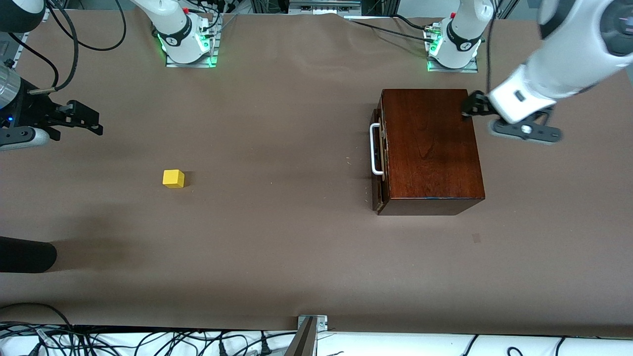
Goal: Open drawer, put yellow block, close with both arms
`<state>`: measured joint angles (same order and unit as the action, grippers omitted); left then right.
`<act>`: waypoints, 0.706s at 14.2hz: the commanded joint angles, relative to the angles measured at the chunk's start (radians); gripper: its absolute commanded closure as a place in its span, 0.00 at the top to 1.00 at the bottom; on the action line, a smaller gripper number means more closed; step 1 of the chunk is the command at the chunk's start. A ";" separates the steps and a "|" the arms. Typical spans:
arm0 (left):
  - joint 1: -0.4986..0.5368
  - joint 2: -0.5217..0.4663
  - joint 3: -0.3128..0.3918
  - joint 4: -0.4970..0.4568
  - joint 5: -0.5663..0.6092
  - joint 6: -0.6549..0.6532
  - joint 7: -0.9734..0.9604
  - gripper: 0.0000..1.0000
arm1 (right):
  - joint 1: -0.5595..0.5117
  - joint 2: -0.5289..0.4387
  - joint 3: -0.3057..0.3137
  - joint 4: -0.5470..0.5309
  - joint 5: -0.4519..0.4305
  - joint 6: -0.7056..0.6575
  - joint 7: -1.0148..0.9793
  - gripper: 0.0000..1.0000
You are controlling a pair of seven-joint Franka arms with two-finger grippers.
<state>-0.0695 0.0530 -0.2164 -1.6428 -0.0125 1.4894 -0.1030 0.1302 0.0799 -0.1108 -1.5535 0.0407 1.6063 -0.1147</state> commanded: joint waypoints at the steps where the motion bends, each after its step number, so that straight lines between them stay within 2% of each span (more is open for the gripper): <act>1: -0.007 0.079 -0.105 0.046 0.020 0.023 -0.157 1.00 | -0.006 0.012 0.002 0.030 -0.002 -0.012 -0.005 1.00; 3: -0.022 0.122 -0.178 0.052 0.023 0.096 -0.309 1.00 | -0.006 0.012 0.002 0.030 -0.002 -0.012 -0.005 1.00; 6: -0.120 0.180 -0.195 0.052 0.046 0.178 -0.478 1.00 | -0.006 0.012 0.002 0.030 -0.002 -0.012 -0.005 1.00; 10: -0.298 0.299 -0.196 0.049 0.253 0.258 -0.661 1.00 | -0.006 0.012 0.002 0.030 0.001 -0.011 0.000 1.00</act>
<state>-0.2907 0.2726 -0.4121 -1.6384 0.1343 1.7341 -0.6807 0.1301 0.0803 -0.1110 -1.5529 0.0408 1.6064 -0.1147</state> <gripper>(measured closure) 0.000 0.000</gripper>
